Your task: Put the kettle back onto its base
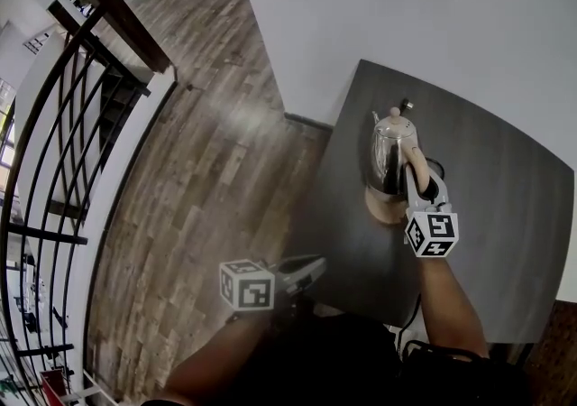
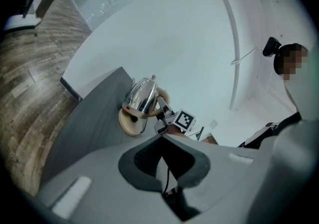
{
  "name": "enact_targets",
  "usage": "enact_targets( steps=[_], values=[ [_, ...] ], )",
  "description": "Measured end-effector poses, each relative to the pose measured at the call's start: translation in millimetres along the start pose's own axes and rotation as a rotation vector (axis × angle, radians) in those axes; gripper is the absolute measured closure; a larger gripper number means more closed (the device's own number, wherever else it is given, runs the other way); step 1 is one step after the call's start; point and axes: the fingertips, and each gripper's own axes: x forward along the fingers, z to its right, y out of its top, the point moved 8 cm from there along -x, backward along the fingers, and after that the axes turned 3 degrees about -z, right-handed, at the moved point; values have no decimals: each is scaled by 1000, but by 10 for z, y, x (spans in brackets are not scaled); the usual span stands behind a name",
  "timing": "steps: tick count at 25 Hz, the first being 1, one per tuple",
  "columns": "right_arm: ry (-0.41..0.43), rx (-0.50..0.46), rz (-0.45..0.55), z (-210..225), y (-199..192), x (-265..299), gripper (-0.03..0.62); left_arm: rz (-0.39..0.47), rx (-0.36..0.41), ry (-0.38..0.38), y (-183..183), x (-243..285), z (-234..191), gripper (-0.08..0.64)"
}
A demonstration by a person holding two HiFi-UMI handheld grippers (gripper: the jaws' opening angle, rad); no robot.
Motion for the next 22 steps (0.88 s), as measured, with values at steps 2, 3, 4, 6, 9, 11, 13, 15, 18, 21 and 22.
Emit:
enact_targets(
  steps=[2,3,4,6,9,11,13,15,18,21,22],
  values=[
    [8,-10,-32,1,-27,-56,497,-3,6,-11,-14,8,25,560],
    [11,-13,-52,1,-44,-84,495,-3,9,-16,-19,10,32,560],
    [13,-13,-75,4,-63,-116,494,-4,12,-20,-24,11,36,560],
    [15,-13,-132,7,-108,-197,491,-3,17,-28,-44,7,45,560],
    [27,-30,-238,-21,-214,-319,486,-5,25,-38,-77,-16,66,560],
    [38,-53,-303,-37,-316,-353,480,-4,28,-45,-86,-21,64,560],
    [44,-65,-342,-37,-379,-364,473,-7,32,-52,-97,-21,69,560],
    [47,-78,-376,-48,-366,-360,466,-15,39,-63,-111,-29,104,560],
    [57,-118,-446,-65,-310,-330,445,-21,47,-76,-124,-31,167,560],
    [53,-137,-486,-21,-250,-335,373,-16,49,-83,-143,-27,212,560],
    [45,-136,-483,3,-207,-346,370,-14,50,-83,-149,-34,218,560]
  ],
)
